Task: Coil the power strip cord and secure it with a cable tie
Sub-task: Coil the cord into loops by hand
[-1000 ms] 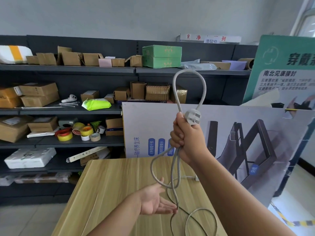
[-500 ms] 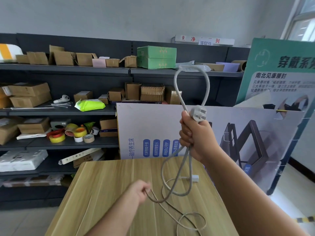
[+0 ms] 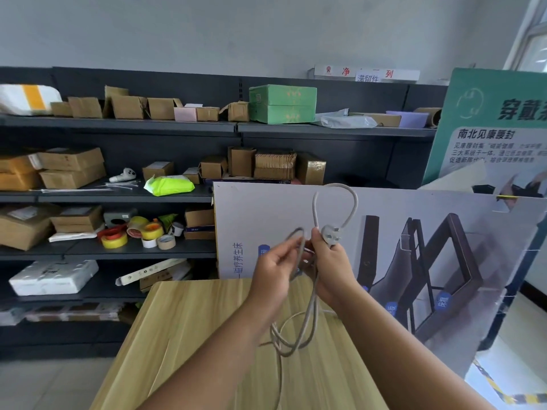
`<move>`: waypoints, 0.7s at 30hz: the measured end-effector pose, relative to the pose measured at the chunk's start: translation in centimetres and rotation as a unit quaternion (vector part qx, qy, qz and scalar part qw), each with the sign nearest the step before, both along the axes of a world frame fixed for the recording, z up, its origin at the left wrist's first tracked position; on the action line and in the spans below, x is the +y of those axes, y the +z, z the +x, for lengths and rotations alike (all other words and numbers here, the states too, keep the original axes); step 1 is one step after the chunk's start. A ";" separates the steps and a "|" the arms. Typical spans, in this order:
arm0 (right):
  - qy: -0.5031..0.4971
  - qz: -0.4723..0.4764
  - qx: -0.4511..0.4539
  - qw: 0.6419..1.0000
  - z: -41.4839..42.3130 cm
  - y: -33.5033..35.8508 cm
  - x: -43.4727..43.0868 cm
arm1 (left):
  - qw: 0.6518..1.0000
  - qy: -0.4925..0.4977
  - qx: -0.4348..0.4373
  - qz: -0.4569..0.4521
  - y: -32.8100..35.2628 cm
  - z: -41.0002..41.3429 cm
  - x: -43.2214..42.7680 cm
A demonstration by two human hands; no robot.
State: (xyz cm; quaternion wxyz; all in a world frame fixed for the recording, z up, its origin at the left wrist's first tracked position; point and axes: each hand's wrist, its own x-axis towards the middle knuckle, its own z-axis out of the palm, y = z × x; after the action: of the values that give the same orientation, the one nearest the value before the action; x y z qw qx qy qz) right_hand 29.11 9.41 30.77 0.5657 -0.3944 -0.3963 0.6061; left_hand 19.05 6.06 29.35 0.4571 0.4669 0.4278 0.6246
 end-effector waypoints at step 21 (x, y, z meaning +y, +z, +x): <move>0.137 0.101 0.043 0.984 1.6 1.7 -1.5 | 0.952 -0.004 0.285 -0.110 -6.6 -6.1 3.2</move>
State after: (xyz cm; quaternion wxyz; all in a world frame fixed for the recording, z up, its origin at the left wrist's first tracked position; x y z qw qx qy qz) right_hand 30.69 7.92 32.43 0.5307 -0.2506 -0.4815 0.6509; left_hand 12.92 9.25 22.70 0.3671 0.5739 0.6044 0.4130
